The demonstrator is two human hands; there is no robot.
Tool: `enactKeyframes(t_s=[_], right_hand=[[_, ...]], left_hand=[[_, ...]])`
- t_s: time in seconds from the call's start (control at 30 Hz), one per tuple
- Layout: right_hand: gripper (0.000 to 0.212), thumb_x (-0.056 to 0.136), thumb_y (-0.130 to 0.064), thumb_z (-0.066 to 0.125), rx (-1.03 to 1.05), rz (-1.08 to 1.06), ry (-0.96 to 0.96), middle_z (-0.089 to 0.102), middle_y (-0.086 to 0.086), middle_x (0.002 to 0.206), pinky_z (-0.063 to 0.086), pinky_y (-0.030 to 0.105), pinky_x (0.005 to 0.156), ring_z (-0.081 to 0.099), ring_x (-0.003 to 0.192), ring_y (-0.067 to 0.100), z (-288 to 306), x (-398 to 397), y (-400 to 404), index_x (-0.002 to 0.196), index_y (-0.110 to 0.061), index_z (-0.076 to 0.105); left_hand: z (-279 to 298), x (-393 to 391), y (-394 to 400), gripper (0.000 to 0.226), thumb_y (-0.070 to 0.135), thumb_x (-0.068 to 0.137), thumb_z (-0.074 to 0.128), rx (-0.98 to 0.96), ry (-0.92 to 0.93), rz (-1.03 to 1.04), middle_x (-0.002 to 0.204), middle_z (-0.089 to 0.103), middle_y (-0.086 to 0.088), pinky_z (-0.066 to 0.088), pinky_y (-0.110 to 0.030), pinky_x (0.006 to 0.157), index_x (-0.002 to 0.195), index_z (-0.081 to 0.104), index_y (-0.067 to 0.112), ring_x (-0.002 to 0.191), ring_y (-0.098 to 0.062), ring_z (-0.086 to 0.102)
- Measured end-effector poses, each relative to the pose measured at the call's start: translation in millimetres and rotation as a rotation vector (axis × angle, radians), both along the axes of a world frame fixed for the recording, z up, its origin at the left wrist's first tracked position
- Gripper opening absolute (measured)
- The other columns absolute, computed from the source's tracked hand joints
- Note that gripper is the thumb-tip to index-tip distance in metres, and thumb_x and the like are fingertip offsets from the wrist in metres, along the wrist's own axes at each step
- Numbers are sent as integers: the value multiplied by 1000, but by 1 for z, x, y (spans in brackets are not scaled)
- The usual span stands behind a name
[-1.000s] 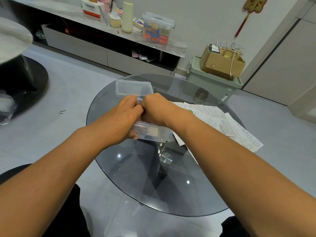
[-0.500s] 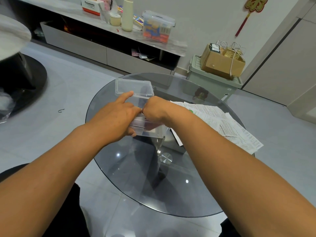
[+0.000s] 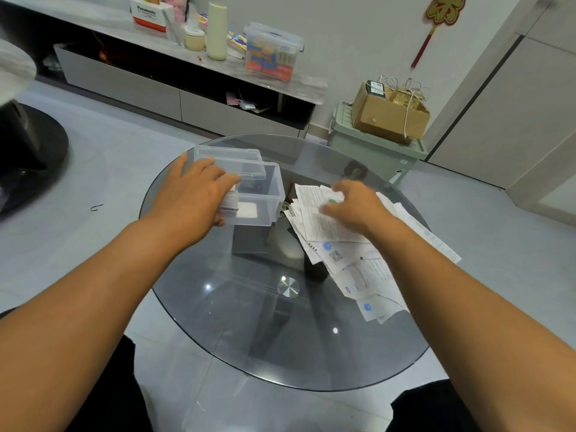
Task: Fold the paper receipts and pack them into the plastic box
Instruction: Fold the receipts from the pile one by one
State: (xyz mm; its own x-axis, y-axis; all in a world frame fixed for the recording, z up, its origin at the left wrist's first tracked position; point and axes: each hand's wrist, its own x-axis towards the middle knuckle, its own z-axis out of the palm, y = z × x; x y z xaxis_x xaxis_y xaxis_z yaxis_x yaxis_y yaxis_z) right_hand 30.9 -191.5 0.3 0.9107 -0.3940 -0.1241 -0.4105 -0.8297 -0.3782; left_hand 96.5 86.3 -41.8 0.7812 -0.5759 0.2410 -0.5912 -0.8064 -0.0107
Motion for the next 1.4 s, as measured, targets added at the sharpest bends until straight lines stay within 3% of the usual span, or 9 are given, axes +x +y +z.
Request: enactKeyframes(t_s=[0.13, 0.2, 0.4, 0.63, 0.73, 0.9, 1.0, 1.2, 1.4], right_hand=[[83, 85, -67, 67, -58, -50, 147, 54, 4, 145, 41, 54, 110, 54, 128, 32, -34, -9, -21, 150, -21, 43], [71, 84, -71, 61, -115, -71, 93, 62, 0, 124, 47, 54, 101, 61, 112, 28, -47, -6, -25, 135, -23, 52], [27, 102, -24, 48, -323, -61, -127, 66, 1, 77, 55, 40, 69, 61, 70, 23, -60, 2, -33, 88, -15, 68], [20, 101, -16, 57, -24, 72, -345, 73, -5, 96, 54, 43, 90, 65, 91, 20, -59, -25, -13, 105, -21, 76], [17, 95, -15, 64, 181, 154, -347, 68, -12, 104, 56, 44, 88, 66, 98, 13, -59, -57, 3, 96, -32, 68], [21, 91, -16, 74, 305, 416, -307, 67, -19, 122, 31, 45, 124, 57, 126, 8, -62, -98, 6, 86, -29, 59], [22, 92, -10, 75, 512, 386, -248, 70, -17, 122, 48, 42, 112, 54, 134, 9, -66, -110, 0, 86, -27, 61], [25, 90, -20, 76, 398, 278, -304, 72, -16, 111, 51, 43, 102, 63, 115, 6, -73, -120, -7, 106, -38, 67], [51, 85, -35, 80, 408, 87, -384, 62, -14, 87, 52, 29, 86, 61, 85, 5, -76, -121, -2, 129, -50, 57]], left_hand=[[-4, 3, -5, 81, 32, 80, 84, -45, -34, -2, 143, 54, -6, 11, -53, 122, 149, 43, 24, 144, -32, 35], [-5, 4, -6, 81, 32, 81, 83, -45, -43, 4, 145, 53, -7, 11, -54, 123, 150, 41, 24, 144, -33, 35], [-9, -2, -13, 101, 39, 73, 88, -67, -144, -43, 156, 38, -16, 7, -59, 124, 155, 32, 20, 151, -37, 22], [-23, -43, -45, 82, 32, 89, 76, -289, 8, -469, 164, 30, -4, 26, -43, 123, 157, 32, 17, 155, -20, 17], [-24, -52, -49, 87, 46, 91, 70, -320, 172, -488, 167, 21, 5, 22, -34, 124, 160, 23, 25, 155, -8, 8], [-19, -58, -49, 108, 78, 74, 68, -264, 473, -413, 168, 10, 15, 18, -34, 124, 159, 10, 43, 154, -3, 3], [-24, -61, -52, 112, 84, 69, 66, -187, 532, -394, 168, 9, 15, 16, -38, 125, 157, 7, 48, 155, -8, 5], [-28, -63, -57, 110, 92, 58, 65, -165, 572, -481, 151, 37, 23, 29, -38, 121, 151, 32, 44, 141, -7, 28], [-32, -70, -77, 49, 68, 81, 67, -371, 556, -417, 112, 64, 18, 48, -36, 96, 116, 65, 33, 108, -4, 53]])
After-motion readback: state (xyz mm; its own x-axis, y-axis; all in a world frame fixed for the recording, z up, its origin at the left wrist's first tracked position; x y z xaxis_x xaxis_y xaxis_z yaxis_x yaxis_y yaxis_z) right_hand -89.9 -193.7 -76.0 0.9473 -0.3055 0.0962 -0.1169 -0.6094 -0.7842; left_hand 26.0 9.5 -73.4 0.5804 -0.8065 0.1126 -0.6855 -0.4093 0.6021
